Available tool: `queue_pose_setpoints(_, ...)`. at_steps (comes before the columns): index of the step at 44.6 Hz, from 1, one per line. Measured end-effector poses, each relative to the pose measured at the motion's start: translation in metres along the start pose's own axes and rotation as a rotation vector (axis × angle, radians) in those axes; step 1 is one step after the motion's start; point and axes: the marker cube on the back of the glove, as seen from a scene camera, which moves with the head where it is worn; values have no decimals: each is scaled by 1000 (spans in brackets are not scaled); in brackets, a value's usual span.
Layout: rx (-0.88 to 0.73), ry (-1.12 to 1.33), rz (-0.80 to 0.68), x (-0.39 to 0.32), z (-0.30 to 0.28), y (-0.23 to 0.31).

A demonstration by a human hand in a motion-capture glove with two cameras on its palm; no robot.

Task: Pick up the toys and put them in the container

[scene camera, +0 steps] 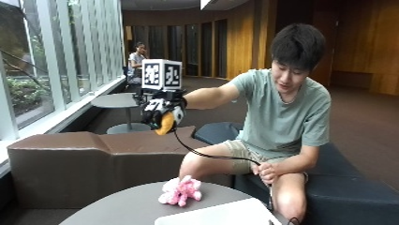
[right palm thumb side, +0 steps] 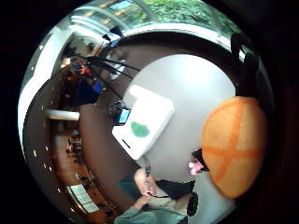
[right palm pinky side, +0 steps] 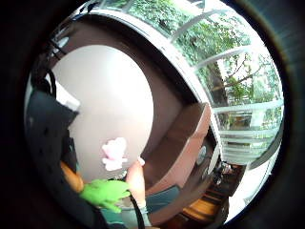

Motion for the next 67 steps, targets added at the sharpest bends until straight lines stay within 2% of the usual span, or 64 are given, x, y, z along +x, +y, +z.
queue_pose_setpoints(11,121,-73,-155,-148,-28,-42)
queue_pose_setpoints(19,40,88,-246,-227,11,-27)
queue_pose_setpoints(27,-153,160,-309,-243,61,-19)
queue_pose_setpoints(35,-207,89,-314,-223,67,-14)
queue_pose_setpoints(42,-232,107,-274,-180,33,-2)
queue_pose_setpoints(50,-280,220,-89,-108,-18,14)
queue_pose_setpoints(55,-301,247,-14,-47,-24,36)
queue_pose_setpoints(60,-318,172,-10,1,22,68)
queue_pose_setpoints(67,-452,112,80,48,155,118)
